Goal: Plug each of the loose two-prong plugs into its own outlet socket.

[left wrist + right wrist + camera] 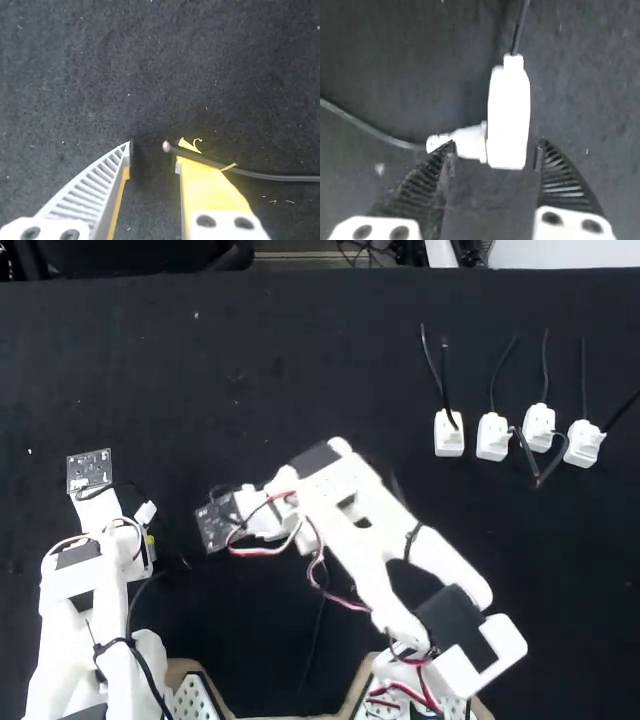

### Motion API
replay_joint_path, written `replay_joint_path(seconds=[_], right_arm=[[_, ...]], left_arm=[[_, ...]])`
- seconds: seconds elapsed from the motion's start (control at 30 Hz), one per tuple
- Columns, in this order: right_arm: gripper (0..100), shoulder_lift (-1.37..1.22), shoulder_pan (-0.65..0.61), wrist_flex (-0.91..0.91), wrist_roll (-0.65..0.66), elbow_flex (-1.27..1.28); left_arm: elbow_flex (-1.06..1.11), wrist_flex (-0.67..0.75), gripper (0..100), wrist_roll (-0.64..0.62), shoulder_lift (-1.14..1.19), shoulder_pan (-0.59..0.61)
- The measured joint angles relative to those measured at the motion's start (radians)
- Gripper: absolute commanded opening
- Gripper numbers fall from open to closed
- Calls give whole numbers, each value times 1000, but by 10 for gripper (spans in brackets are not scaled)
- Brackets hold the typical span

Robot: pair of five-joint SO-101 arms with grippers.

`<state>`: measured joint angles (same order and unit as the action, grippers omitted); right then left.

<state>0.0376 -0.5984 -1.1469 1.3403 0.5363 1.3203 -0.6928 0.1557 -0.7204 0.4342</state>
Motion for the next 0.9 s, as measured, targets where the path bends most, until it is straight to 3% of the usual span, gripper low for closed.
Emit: replay_joint_path(seconds=[0.17,0.33,0.6,0.9], right_arm=[[216,0,-54,155,-132,69],[4,0,-52,229,-184,104],[10,18,69,232,-276,109],[10,78,390,130,-772,-100]], left_arm=[[0,0,159,0,0,0],[0,0,159,0,0,0],[0,0,159,0,0,0],[0,0,159,0,0,0]])
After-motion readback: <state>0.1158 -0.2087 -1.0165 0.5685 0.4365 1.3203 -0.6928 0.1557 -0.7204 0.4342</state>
